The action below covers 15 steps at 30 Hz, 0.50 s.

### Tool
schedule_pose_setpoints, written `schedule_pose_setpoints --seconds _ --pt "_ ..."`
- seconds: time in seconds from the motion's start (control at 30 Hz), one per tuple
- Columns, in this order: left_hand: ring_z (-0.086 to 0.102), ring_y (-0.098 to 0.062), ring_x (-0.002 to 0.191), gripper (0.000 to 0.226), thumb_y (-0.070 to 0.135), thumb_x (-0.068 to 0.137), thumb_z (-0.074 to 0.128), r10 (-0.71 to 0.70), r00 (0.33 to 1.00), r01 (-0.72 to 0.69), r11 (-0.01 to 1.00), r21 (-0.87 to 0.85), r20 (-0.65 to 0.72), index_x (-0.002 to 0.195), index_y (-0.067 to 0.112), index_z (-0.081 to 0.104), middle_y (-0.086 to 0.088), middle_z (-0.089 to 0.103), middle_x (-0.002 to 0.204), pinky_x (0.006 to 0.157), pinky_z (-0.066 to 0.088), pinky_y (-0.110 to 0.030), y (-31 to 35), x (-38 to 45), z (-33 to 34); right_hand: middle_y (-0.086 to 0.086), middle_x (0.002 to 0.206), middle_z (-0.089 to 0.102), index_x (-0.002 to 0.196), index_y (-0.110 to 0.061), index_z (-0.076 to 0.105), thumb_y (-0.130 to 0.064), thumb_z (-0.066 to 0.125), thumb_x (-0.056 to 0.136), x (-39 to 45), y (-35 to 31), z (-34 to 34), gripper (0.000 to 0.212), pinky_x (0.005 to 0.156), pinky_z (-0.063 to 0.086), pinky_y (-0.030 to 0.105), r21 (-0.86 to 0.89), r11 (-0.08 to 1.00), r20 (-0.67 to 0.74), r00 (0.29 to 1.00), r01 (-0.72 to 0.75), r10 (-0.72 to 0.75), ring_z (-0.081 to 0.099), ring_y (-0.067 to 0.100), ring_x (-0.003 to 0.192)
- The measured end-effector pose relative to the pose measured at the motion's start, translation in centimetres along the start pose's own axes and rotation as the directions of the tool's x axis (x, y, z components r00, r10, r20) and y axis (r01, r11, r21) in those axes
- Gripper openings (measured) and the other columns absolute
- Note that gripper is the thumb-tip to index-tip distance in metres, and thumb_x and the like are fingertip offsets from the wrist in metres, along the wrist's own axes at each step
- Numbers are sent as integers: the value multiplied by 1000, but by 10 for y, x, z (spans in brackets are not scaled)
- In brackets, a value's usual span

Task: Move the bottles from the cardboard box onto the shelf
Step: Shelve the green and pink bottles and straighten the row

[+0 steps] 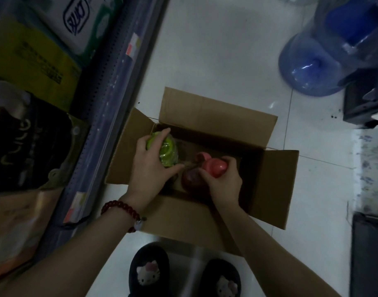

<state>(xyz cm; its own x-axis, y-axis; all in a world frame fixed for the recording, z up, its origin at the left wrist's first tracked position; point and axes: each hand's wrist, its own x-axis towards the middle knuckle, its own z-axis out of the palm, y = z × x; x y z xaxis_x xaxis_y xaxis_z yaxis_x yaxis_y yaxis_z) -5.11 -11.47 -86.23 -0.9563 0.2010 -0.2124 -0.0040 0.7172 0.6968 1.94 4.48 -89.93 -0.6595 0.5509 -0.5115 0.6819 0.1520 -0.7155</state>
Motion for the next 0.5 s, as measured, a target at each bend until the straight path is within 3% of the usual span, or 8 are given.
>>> schedule_pose_setpoints --seconds 0.23,0.37,0.43,0.5 --pt "44 -14 114 78 23 70 79 9 1000 -9 1000 1 -2 137 35 40 -5 37 136 90 36 -16 41 -3 -6 -6 121 53 120 -27 44 -25 82 69 -6 -37 -35 63 89 54 31 38 996 -20 996 82 -81 55 14 112" --pt "45 -10 108 77 24 69 78 22 1000 -22 999 -33 -21 136 36 41 -4 41 132 81 31 -3 94 0 -36 -8 111 51 116 -25 41 -28 83 66 -26 -77 -76 65 68 44 8 46 992 -49 992 121 -118 55 10 98" --pt "42 -4 102 76 24 69 78 37 999 -38 998 -49 -32 135 36 42 -2 42 128 69 30 6 129 1 -57 -6 107 54 110 -25 44 -26 84 64 -40 -101 -103 61 69 43 11 35 990 -80 988 134 -131 56 11 95" --pt "42 -3 98 75 22 67 78 58 997 -61 995 -79 -44 132 39 43 0 42 124 68 30 11 167 0 -82 -2 102 55 102 -25 46 -25 84 62 -57 -128 -133 55 71 46 19 -2 986 -122 979 165 -164 56 14 91"
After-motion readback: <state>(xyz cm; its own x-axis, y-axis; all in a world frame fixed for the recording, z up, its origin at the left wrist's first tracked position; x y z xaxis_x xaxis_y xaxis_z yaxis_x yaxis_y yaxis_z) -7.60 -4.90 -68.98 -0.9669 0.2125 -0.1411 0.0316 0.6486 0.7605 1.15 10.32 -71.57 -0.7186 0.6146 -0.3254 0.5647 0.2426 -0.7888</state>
